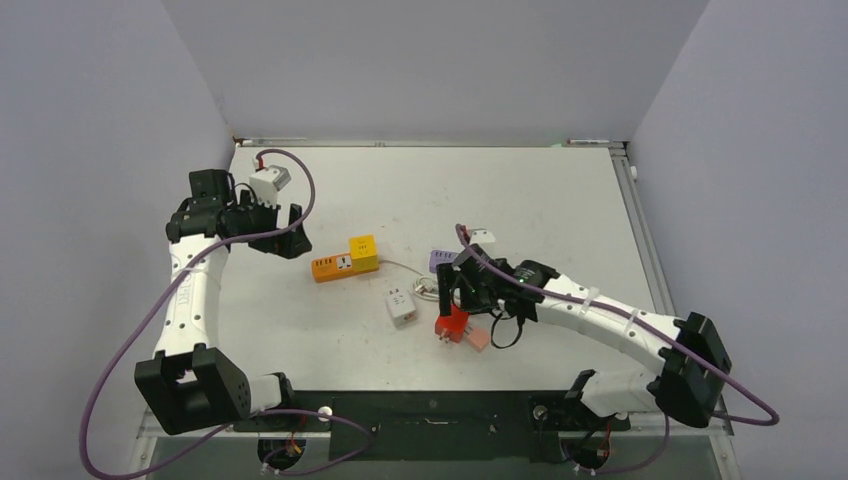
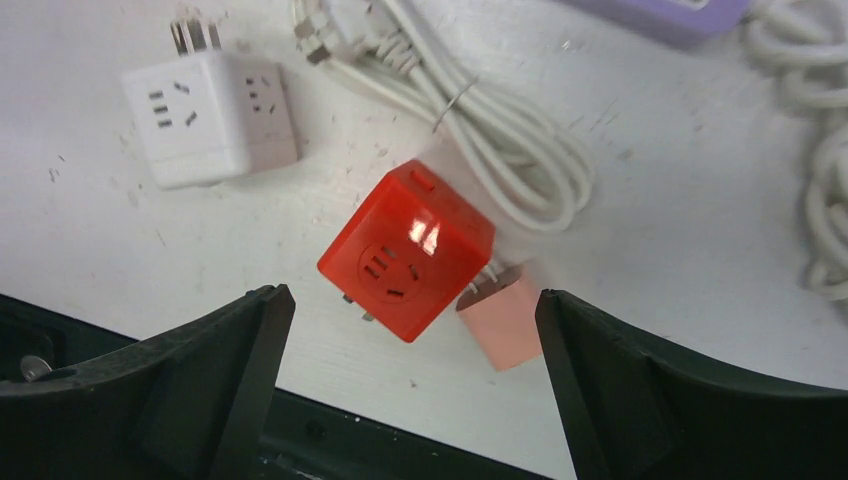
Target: Insert the plug
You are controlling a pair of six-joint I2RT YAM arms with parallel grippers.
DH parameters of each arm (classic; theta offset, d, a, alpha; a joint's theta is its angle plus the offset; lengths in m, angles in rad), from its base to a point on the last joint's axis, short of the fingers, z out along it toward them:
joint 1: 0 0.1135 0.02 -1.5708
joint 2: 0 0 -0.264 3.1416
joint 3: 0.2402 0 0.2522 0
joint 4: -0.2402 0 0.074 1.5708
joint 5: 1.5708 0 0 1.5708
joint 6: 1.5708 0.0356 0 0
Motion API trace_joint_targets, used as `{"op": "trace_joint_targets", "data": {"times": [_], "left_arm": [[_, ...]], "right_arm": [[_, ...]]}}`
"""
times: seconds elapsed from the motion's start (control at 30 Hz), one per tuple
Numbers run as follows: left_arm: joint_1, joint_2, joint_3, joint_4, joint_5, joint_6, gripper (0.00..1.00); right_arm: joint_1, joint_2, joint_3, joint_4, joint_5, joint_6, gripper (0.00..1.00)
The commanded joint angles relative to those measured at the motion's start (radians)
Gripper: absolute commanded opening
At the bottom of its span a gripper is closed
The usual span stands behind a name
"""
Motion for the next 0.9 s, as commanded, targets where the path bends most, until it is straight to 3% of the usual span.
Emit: {"op": "trace_joint_targets", "data": {"times": [0.0,0.1,0.27,0.87], "left_arm": [[-0.011,-0.041,0.028,-0.001,0.03,0.004,0.96],[-0.014,-0.051,0.023,0.002,0.02,0.003,0.96],[-0.015,-0.058,0.027,0.0,0.009,0.009,0.96],[-0.014,-0.076,0.015,0.007,-0.004,0.019,0.96]], "right_arm": [[0.101,0.105,0.03,-0.053,0.042,0.142,1.0],[0.14,0.154,0.036,-0.088,0.1,0.227,0.93],[0.179,0.18,0.042,-0.073,0.136,0.275,0.9],[0.133,0.3,0.069,0.037,0.091,0.222,0.94]]}}
